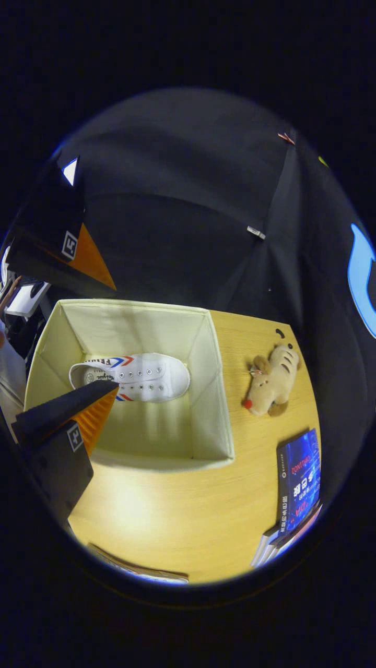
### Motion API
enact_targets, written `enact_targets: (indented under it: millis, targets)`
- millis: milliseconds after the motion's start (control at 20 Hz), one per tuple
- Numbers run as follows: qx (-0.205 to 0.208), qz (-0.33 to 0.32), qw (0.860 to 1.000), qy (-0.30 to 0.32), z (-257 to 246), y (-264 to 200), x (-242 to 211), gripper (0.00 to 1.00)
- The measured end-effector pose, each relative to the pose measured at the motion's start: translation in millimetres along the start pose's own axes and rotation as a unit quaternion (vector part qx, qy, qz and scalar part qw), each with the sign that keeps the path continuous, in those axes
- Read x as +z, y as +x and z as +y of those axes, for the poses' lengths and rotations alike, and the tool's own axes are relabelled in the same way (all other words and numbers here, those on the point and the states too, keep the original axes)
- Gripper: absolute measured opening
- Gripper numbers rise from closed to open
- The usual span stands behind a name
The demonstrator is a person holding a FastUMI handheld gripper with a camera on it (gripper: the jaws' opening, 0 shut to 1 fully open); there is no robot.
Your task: Open the storage box then place both shoes into the box .Put the left shoe in first, then the right shoe, with the right side of both shoes facing outward in a uniform manner.
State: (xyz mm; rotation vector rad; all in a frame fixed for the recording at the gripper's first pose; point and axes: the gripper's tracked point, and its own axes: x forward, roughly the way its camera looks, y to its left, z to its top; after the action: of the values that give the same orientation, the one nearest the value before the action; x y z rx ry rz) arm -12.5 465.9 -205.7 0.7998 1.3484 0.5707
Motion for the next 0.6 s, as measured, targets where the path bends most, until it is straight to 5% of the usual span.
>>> enact_targets:
  millis: [350,600]
  targets:
    - [-0.028,-0.107,0.994,0.014,-82,-131,39,0.97]
    - [-0.136,-0.124,0.982,0.036,-200,-207,20,0.96]
